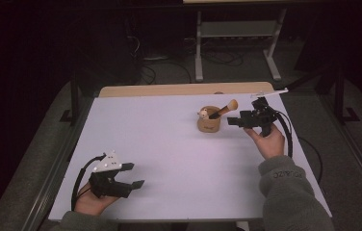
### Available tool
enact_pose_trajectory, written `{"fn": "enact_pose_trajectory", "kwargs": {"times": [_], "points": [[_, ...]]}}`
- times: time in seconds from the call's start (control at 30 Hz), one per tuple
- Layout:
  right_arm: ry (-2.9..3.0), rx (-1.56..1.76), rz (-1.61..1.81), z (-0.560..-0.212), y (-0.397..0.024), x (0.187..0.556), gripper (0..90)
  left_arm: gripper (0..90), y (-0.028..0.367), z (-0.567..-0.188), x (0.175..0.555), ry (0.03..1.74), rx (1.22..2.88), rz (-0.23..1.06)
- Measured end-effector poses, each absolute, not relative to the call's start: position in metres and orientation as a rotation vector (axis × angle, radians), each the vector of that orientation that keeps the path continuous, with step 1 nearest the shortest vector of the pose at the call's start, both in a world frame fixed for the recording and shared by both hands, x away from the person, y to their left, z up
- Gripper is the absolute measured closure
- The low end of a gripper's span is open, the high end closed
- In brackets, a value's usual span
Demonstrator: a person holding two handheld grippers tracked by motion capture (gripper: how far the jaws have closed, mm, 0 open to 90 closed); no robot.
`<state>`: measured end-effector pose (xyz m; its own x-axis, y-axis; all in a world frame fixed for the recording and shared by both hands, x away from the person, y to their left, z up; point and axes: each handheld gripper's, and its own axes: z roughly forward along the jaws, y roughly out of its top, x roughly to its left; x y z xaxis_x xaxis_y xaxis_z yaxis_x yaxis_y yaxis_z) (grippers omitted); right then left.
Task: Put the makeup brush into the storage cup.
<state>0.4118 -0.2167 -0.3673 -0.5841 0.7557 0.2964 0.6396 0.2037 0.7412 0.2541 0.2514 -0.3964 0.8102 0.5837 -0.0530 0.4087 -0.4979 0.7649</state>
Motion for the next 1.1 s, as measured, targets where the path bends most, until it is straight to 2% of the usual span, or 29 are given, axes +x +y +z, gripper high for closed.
{"fn": "enact_pose_trajectory", "kwargs": {"times": [1.1], "points": [[2.377, 1.251, 1.351, -0.377, -0.221, 0.355, 25.1, 27.9, 0.256, -0.395, 0.253, 0.76, 2.163, 0.303]]}}
